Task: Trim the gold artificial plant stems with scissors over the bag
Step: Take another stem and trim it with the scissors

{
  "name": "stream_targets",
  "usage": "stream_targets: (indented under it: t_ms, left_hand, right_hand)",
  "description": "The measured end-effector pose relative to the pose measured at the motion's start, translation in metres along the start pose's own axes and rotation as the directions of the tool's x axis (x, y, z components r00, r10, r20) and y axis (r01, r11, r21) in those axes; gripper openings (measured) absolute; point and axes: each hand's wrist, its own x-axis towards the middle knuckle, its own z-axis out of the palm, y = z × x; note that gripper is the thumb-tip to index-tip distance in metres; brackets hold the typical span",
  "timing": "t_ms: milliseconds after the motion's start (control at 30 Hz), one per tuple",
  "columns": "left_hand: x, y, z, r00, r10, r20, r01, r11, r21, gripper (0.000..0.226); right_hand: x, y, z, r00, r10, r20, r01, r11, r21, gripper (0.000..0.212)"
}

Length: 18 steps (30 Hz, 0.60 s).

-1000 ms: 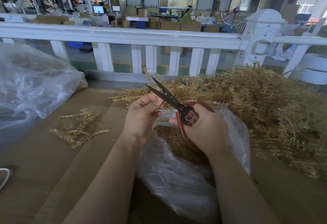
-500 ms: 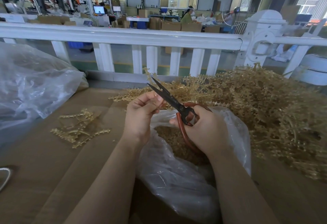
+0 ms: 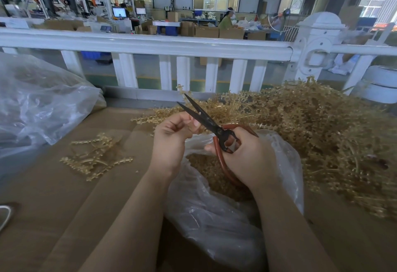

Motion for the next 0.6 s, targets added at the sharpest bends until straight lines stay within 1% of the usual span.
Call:
stream_targets:
  t_ms: [100,200,267,333,400,467,500,600]
  left_hand:
    - [0.0001,-0.0008,-0.0009,1.000,-0.013,0.004,0.014,1.000,-0.021,0.015]
    - [0.0008,-0.0008,-0.0013,1.000,-0.025,0.001,0.025,1.000,-0.015,0.021]
    - [0.0010,-0.0007,-0.0006,0.999,-0.046,-0.004,0.046,0.999,-0.016,0.025]
    - [0.0010,-0.0002,0.0002,0.993,-0.114,0.008,0.114,0.993,-0.035,0.022]
    - [0.0002,-0.0004,0.0012,0.979,-0.201,0.017,0.202,0.974,-0.102,0.020]
    - [0.0000,-0.0012,0.0026,0.961,-0.275,0.017,0.273,0.943,-0.188,0.006]
    - [-0.0005,-0.0011,0.0037,0.956,-0.294,0.018,0.291,0.935,-0.203,0.002]
    - [-0.0020,-0.0044,0.0071,0.945,-0.322,0.056,0.327,0.929,-0.176,0.021]
  right_hand:
    - [-0.0003,0.0022,0.0017,1.000,0.011,0.010,-0.012,0.999,0.030,0.072]
    - [0.0005,0.0034,0.0023,1.000,0.017,0.025,-0.018,0.998,0.054,0.078]
    - [0.0012,0.0031,0.0016,0.998,0.044,0.044,-0.047,0.996,0.074,0.077]
    - [0.0015,0.0031,0.0018,0.997,0.054,0.057,-0.060,0.993,0.099,0.070]
    - [0.0008,0.0029,0.0039,0.997,0.054,0.059,-0.063,0.983,0.175,0.063]
    - [0.0009,0.0014,0.0054,0.991,0.113,0.071,-0.128,0.953,0.276,0.064]
    - [0.0013,0.0003,0.0059,0.984,0.157,0.083,-0.176,0.932,0.318,0.064]
    - [0.0037,-0.0028,0.0067,0.960,0.253,0.120,-0.279,0.835,0.475,0.051]
